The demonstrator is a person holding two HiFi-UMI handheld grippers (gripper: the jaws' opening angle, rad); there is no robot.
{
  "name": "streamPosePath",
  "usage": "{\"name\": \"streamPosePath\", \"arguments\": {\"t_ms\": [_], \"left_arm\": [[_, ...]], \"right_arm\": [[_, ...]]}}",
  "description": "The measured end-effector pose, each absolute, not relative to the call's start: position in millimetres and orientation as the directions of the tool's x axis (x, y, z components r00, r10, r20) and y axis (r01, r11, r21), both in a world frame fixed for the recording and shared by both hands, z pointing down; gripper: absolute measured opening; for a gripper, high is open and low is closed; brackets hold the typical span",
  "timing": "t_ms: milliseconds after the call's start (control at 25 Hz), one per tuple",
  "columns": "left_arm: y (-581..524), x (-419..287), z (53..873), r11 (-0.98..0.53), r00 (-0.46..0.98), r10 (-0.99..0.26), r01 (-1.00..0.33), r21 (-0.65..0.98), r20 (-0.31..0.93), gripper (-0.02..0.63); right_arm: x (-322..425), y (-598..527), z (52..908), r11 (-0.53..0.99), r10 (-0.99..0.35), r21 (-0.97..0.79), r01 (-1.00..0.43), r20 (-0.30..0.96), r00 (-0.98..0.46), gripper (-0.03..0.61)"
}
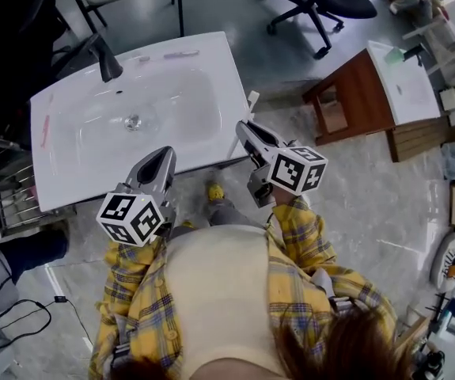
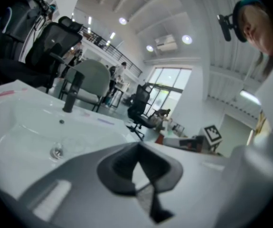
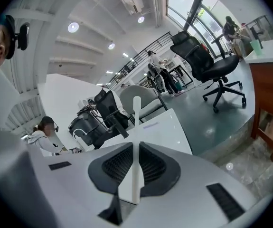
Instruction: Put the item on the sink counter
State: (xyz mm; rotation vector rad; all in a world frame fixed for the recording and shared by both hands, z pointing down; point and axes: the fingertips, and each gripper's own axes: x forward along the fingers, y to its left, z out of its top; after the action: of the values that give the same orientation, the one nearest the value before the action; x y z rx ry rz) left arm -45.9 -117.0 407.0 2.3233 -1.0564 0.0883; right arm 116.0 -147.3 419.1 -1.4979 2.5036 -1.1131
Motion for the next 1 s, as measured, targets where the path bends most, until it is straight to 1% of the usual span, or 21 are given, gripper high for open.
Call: {"name": "streamPosePath", "arguments": {"t_ms": [640, 1000], "left_arm": [[-142.4, -35.2, 420.8, -0.425, 0.611, -0.729, -0.757, 0.497, 0.308, 0.006], [-151.4, -30.4, 425.0, -0.389, 0.576, -0.76, -0.773, 0.502, 0.299, 0.006]], "right_arm": [[123.6, -197.7, 459.5, 0.289, -0.637, -0.586, -0.757, 0.472, -0.609, 0.044], [122.8, -215.1, 483.4, 0.229, -0.574, -0.633, -0.739, 0.525, -0.628, 0.044]]}}
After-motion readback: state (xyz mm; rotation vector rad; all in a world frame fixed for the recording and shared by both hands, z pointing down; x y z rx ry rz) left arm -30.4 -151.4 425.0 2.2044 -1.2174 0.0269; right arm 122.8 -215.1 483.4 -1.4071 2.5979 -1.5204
